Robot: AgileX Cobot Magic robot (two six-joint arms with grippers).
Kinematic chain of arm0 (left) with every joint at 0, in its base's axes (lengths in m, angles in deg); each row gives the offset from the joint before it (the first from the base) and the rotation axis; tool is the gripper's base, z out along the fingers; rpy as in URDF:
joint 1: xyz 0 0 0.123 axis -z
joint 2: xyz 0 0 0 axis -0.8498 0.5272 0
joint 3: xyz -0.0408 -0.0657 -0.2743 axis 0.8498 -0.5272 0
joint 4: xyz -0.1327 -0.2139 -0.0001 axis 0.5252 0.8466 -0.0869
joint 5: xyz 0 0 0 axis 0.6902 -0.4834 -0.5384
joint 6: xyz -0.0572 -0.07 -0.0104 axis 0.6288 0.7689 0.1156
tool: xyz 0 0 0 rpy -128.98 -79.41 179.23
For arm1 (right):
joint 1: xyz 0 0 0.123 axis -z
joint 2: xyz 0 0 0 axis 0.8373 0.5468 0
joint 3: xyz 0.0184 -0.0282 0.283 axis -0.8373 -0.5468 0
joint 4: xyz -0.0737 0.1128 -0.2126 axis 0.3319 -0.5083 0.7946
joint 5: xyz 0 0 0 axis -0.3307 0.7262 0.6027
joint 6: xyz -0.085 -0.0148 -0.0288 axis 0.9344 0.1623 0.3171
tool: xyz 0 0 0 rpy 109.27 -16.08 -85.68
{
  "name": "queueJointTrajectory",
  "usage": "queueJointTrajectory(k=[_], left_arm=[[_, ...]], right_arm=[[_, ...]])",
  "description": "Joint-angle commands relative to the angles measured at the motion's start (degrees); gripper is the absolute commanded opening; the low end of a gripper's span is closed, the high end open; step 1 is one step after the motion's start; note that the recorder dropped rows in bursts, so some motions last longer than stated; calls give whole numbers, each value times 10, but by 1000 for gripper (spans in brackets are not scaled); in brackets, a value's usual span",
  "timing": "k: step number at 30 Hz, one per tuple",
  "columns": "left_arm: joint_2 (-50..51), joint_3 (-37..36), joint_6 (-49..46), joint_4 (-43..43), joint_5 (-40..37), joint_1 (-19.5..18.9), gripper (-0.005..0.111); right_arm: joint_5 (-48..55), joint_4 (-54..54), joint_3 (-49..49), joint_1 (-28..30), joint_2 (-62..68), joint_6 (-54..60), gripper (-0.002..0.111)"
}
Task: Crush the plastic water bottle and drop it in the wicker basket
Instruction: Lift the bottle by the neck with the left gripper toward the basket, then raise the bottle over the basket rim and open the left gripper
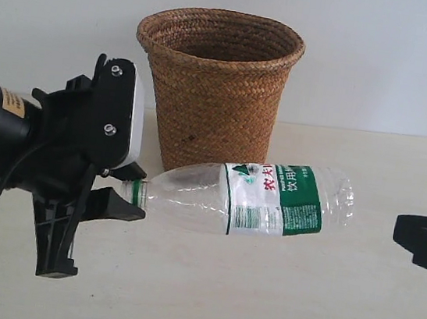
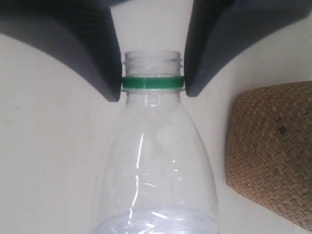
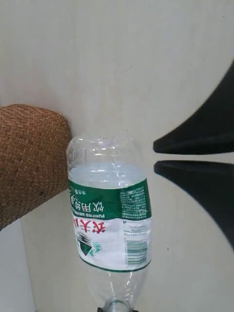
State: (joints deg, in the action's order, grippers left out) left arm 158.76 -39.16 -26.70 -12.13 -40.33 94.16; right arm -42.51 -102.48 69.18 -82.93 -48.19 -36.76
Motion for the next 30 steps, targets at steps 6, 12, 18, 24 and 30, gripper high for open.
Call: queueJointTrajectory(k=[6,12,18,24,30], left_arm=[[-3,-2,2,-51,38,-1,4],[15,20,2,-95,37,-1,4],[36,20,2,-95,45,-1,4],[24,20,5,-95,75,-1,4],[37,21,13,-64,27,0,4]], right_arm=[[-4,1,-2,4,-3,3,1],[-13,1,-2,4,-3,3,1],[-149,7,-6,4,-23,17,1],[-144,7,-29,4,-97,18,1],[-128,5,-69,4,-142,7,1]])
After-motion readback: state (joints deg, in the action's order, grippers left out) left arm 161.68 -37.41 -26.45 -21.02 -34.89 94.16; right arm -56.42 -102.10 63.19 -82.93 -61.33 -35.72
